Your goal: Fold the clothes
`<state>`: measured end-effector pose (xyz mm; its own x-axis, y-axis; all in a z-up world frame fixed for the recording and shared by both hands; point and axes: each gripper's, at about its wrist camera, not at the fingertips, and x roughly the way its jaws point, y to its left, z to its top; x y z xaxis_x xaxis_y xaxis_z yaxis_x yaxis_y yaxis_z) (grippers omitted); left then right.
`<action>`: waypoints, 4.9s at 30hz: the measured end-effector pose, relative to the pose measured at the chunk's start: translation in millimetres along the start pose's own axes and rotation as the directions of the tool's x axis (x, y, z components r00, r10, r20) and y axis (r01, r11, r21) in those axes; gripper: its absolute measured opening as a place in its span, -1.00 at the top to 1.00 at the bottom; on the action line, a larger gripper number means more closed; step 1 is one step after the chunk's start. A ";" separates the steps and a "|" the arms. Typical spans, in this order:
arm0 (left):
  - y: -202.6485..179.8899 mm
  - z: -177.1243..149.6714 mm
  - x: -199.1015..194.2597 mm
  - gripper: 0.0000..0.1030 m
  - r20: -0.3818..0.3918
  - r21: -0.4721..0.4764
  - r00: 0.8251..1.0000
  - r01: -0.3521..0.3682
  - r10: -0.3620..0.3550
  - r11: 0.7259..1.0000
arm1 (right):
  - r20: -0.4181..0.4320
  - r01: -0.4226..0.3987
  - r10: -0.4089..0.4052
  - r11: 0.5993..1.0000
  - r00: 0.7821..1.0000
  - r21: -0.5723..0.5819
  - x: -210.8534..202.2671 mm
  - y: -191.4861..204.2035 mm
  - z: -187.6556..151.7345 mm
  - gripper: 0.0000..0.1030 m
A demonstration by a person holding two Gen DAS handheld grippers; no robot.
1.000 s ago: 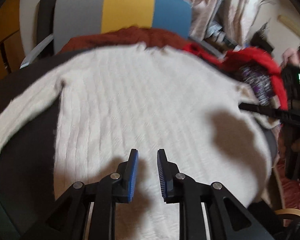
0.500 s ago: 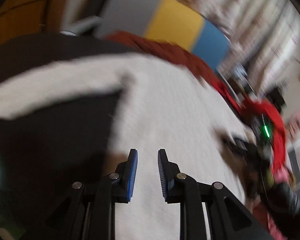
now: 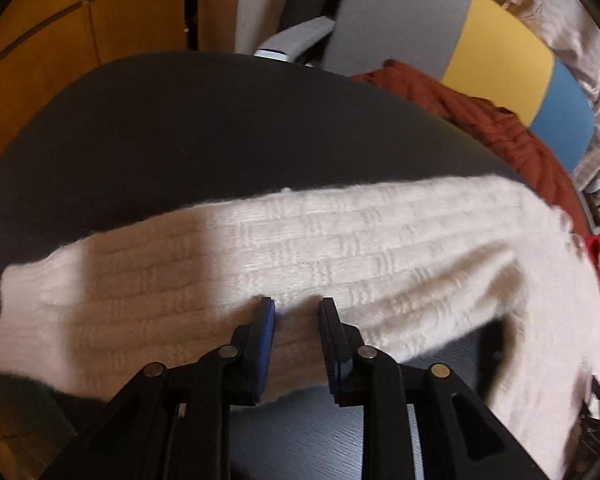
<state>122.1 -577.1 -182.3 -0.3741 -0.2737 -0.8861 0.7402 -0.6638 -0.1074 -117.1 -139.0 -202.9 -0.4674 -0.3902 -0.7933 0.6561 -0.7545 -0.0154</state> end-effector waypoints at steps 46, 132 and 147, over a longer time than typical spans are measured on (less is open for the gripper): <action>-256.3 -172.1 -65.7 0.47 -0.070 0.441 0.904 0.407 -0.421 0.800 | -0.355 -0.087 0.080 0.996 0.931 -0.003 -35.3 -202.8 -39.2 -0.59; -263.6 -36.6 10.2 0.35 0.161 0.368 0.969 0.118 -0.188 0.922 | -0.002 0.022 -0.022 0.993 1.000 0.114 70.3 -41.9 85.3 -1.00; -239.8 -56.4 -5.3 0.35 0.145 0.298 0.968 0.156 -0.207 0.942 | -0.009 -0.002 0.004 0.971 1.000 0.238 44.9 -49.5 78.3 -0.65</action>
<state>-21.9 -377.2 -177.3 -0.5957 -0.2284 -0.7700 0.4716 -0.8755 -0.1051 -216.9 -160.5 -190.1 -0.4595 -0.3884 -0.7987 0.4967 -0.8579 0.1315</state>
